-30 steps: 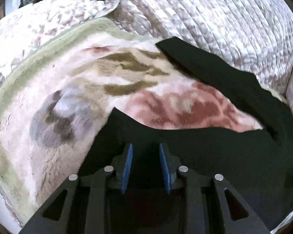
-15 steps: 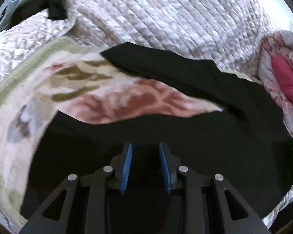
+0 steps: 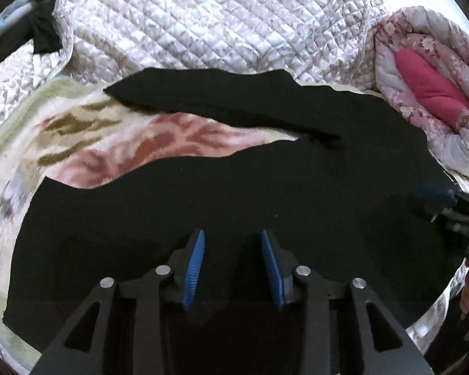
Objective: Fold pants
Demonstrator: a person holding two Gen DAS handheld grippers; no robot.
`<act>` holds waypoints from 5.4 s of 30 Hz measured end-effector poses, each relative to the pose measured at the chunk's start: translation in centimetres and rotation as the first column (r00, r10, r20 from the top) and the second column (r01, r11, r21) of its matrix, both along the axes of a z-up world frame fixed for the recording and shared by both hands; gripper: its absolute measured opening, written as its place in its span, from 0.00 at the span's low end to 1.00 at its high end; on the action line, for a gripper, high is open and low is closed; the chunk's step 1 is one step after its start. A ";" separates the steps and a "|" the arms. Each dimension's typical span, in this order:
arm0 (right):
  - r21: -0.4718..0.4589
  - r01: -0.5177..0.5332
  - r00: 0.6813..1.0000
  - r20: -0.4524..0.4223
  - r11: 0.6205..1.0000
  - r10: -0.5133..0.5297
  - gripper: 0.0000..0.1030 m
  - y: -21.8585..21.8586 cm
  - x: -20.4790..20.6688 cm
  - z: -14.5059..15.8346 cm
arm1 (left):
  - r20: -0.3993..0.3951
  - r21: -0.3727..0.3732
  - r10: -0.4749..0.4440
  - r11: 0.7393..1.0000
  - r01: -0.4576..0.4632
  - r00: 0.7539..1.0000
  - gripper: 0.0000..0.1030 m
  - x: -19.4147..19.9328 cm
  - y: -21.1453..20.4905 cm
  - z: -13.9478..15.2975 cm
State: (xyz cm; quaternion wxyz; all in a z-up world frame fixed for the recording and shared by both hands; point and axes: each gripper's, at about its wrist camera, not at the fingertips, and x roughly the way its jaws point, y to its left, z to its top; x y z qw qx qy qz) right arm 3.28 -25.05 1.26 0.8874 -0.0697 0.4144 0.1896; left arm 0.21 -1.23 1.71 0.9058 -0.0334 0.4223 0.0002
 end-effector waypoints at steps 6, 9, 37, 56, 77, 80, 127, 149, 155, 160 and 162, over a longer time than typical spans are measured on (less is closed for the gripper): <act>0.038 0.010 1.000 -0.001 0.999 -0.010 0.49 -0.3 -0.1 0.5 | -0.016 -0.024 0.018 1.000 -0.018 1.000 0.42 0.1 0.8 0.3; 0.046 0.021 1.000 -0.020 0.999 -0.020 0.49 -0.6 0.4 1.3 | -0.029 -0.035 0.025 0.999 -0.026 0.999 0.43 0.7 1.4 0.8; -0.024 -0.094 0.993 -0.078 0.995 0.092 0.59 -1.4 29.4 1.1 | -0.052 0.063 -0.074 0.995 0.077 0.996 0.62 28.0 2.4 -0.6; 0.055 -0.132 0.987 0.104 0.990 0.125 0.07 -2.0 17.6 9.2 | 0.153 0.035 -0.032 0.999 0.027 0.988 0.04 18.3 3.5 6.9; 0.280 -0.010 0.986 -0.157 0.960 0.056 0.21 -6.0 -4.6 2.5 | -0.043 -0.166 0.057 0.984 -0.063 0.997 0.05 -5.9 4.6 2.0; 0.280 0.005 0.993 -0.115 0.960 0.028 0.21 -5.8 -3.3 3.5 | 0.009 -0.151 0.065 0.986 -0.063 0.998 0.21 -4.8 4.9 3.8; 0.324 0.123 0.990 -0.107 0.938 -0.093 0.21 -8.7 -4.0 1.4 | -0.014 -0.434 0.444 0.805 -0.405 0.896 0.32 -7.7 16.4 -1.5; 0.429 0.560 0.826 -0.220 0.709 -0.519 0.21 -19.4 -5.7 0.1 | -0.023 -0.309 0.452 0.845 -0.437 0.892 0.04 -9.0 15.3 -1.1; 0.446 0.602 0.788 -0.197 0.663 -0.583 0.21 -19.8 -7.0 0.9 | -0.025 -0.316 0.449 0.844 -0.433 0.893 0.04 -9.0 15.4 -1.1; 0.455 0.625 0.768 -0.209 0.634 -0.606 0.21 -20.2 -7.2 1.0 | -0.025 -0.316 0.449 0.844 -0.433 0.893 0.04 -9.0 15.5 -1.1; 0.463 0.634 0.756 -0.205 0.619 -0.621 0.48 -20.4 -7.5 1.2 | -0.025 -0.316 0.449 0.844 -0.433 0.893 0.04 -9.0 15.4 -1.0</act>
